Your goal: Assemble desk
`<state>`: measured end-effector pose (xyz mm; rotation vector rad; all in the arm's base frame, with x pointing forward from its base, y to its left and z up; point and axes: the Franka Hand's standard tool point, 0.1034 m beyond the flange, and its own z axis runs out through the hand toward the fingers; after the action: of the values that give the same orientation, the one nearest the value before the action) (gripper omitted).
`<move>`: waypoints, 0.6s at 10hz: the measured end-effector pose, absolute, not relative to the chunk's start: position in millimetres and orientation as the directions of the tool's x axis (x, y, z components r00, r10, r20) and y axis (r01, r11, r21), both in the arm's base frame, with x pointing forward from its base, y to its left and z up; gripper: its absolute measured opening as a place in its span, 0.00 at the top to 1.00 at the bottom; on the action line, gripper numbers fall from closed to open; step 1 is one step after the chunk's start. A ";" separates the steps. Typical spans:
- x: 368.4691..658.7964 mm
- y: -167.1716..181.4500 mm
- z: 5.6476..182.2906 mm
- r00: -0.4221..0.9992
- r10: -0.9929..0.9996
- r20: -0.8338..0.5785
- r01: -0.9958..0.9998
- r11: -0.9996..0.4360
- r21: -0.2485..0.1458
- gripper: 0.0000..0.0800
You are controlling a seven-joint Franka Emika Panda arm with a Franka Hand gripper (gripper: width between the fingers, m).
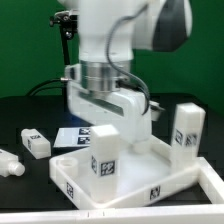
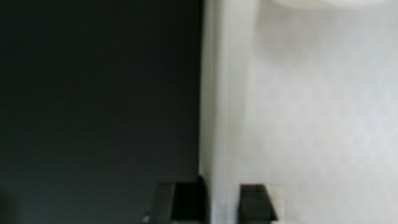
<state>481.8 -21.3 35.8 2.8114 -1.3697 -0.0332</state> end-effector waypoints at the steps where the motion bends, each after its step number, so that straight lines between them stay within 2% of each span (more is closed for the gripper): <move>1: 482.9 -35.3 36.3 0.733 -0.680 -0.023 -0.680 -0.733 0.017 0.93; 5: 480.7 -30.6 33.1 0.896 -0.443 -0.006 -0.443 -0.896 0.040 0.93; 6: 490.7 -28.8 36.4 0.943 -0.332 0.004 -0.332 -0.942 0.044 0.93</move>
Offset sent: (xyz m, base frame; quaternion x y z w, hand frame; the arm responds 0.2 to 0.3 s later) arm 0.0000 0.0000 0.0000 0.0000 0.0000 -0.1938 0.9810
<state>490.7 -28.8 36.4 3.0531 -0.5221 -0.0048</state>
